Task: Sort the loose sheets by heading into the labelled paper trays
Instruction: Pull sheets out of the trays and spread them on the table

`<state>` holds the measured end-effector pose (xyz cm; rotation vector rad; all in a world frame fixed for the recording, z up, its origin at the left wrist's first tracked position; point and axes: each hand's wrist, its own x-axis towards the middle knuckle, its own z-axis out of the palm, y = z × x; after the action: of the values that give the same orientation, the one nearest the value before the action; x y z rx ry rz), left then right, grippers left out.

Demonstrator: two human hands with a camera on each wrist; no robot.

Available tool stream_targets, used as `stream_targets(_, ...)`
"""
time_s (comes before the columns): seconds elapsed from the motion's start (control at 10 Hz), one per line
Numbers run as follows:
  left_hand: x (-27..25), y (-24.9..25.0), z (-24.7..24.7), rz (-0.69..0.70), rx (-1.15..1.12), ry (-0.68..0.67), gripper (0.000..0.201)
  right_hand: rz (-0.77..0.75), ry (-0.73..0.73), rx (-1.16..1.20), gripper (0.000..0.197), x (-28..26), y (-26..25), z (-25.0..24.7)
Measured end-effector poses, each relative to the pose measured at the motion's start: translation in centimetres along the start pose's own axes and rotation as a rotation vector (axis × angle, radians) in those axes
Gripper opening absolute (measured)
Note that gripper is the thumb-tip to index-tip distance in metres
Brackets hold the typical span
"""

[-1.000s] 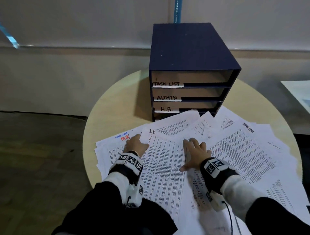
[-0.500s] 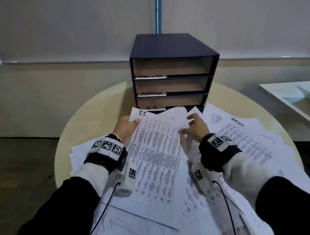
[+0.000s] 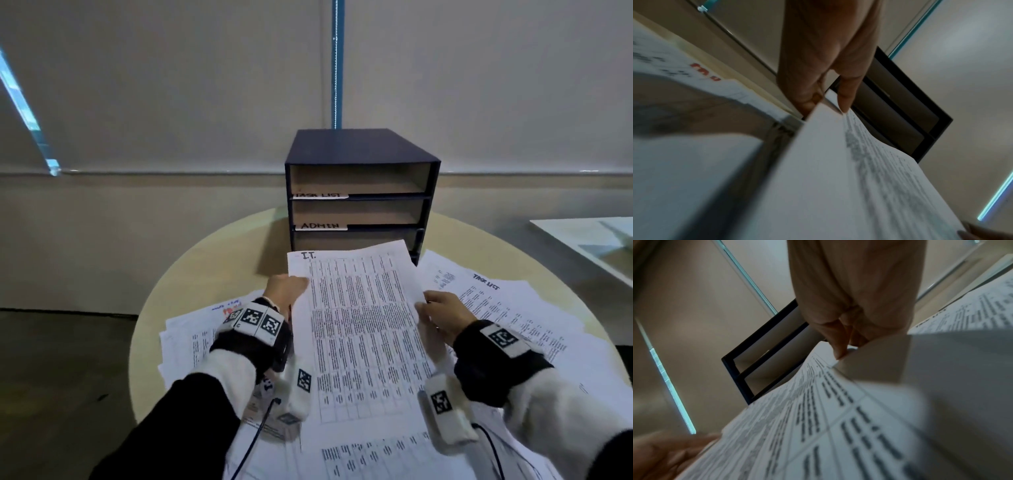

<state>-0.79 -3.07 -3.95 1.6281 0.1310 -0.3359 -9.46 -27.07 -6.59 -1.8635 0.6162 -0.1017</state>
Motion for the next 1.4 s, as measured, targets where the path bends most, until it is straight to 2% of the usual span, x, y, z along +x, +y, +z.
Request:
stream_targets(0.1, -0.8, -1.7, -0.1, -0.150, 0.063, -0.070, 0.025, 0.046, 0.051, -0.046, 0.025, 1.0, 1.2, -0.3)
stream_targets(0.2, -1.6, -3.0, -0.3, -0.239, 0.090, -0.110, 0.032, 0.112, 0.088, -0.094, 0.039, 1.4, 1.6, -0.6)
stream_targets(0.3, -1.1, -3.6, -0.2, -0.295, 0.120, -0.117, 0.029, 0.165, 0.057, -0.130, 0.035, 1.5, 1.6, -0.7)
stream_targets(0.4, -0.5, -3.5, -0.2, -0.279, 0.115, -0.099, 0.022, 0.210, -0.034, -0.134, 0.025, 1.7, 0.8, -0.5)
stream_targets(0.5, -0.6, -2.7, -0.3, -0.239, 0.123, -0.069, 0.017, 0.190, -0.046, -0.152, 0.030, 2.3, 0.0, -0.4)
stream_targets(0.6, 0.6, -2.3, -0.2, -0.191, 0.160, -0.028, 0.021, 0.164, -0.022, -0.143, 0.018, 2.7, -1.2, -0.2)
stream_targets(0.7, 2.1, -1.6, 0.3, -0.123, 0.262, -0.001, 0.029, 0.181, -0.038, -0.177, 0.016, 2.8, -1.5, 0.4)
stream_targets(0.8, 3.3, 0.1, 0.9, -0.044, 0.334, 0.009, 0.032, 0.136, -0.056, -0.262, 0.012, 3.8, -0.6, 0.4)
stream_targets(0.9, 4.2, 1.1, 1.7, -0.057, 0.377, -0.064, 0.030, 0.152, -0.095, -0.247, 0.016, 4.0, -0.3, 0.4)
stream_targets(1.0, 5.1, 0.8, 2.6, -0.093, 0.437, -0.162, 0.017, 0.176, -0.068, -0.225, 0.015, 4.2, 0.0, -0.1)
stream_targets(1.2, 5.6, 0.7, 2.2, -0.173, 0.411, -0.219, 0.034, 0.249, -0.062, -0.164, 0.022, 3.3, 0.2, -0.9)
stream_targets(1.3, 4.4, 0.4, 1.5, -0.202, 0.258, -0.216, 0.055, 0.264, -0.066, -0.184, 0.020, 2.8, 0.2, -0.7)
stream_targets(1.4, 4.4, 0.2, 0.7, -0.143, 0.312, -0.162, 0.056, 0.274, -0.043, -0.232, 0.012, 2.5, 0.0, -0.6)
